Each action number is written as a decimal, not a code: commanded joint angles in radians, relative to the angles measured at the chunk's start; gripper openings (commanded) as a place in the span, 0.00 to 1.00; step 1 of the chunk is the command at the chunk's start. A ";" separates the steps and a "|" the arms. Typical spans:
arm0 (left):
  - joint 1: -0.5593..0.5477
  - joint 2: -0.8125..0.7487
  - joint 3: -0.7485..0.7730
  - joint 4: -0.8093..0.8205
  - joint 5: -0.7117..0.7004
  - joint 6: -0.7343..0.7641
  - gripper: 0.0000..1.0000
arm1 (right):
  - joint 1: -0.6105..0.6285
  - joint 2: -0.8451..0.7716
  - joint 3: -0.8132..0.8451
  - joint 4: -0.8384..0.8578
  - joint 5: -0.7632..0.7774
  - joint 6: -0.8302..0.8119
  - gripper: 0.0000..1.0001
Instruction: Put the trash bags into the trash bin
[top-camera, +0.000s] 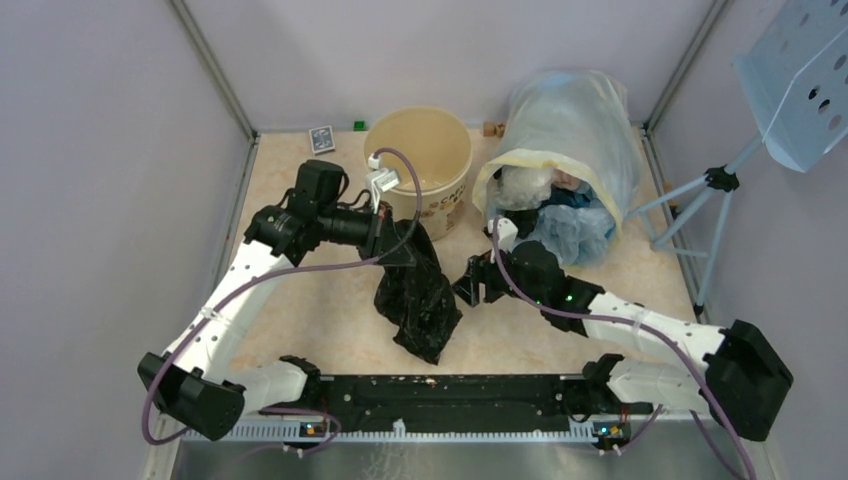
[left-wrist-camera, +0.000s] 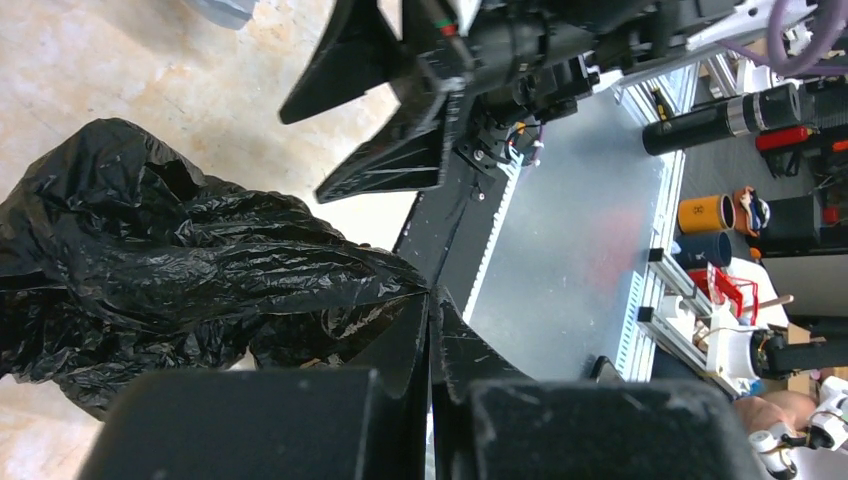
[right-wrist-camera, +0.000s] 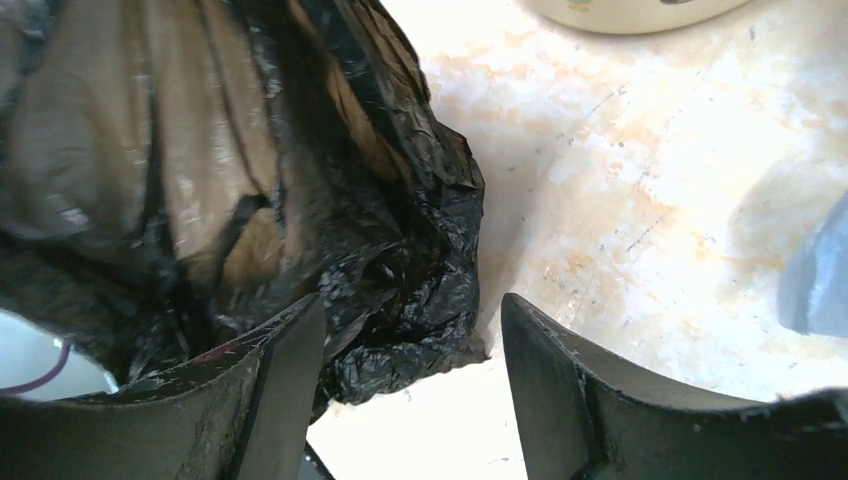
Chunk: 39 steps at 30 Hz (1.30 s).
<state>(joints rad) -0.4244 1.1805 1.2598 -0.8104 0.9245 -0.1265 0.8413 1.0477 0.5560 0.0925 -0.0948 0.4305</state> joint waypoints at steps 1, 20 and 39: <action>-0.015 -0.047 0.025 -0.003 0.035 -0.008 0.00 | -0.005 0.097 0.004 0.124 -0.015 -0.007 0.65; -0.020 -0.194 0.082 -0.139 -0.379 -0.004 0.00 | 0.014 0.424 0.075 0.418 -0.164 0.073 0.05; -0.020 -0.317 0.020 0.140 -0.096 -0.053 0.00 | 0.066 0.412 0.012 0.404 -0.191 -0.018 0.59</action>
<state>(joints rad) -0.4416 0.8848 1.2732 -0.7971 0.7338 -0.1459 0.8715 1.4097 0.5503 0.4034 -0.2348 0.4461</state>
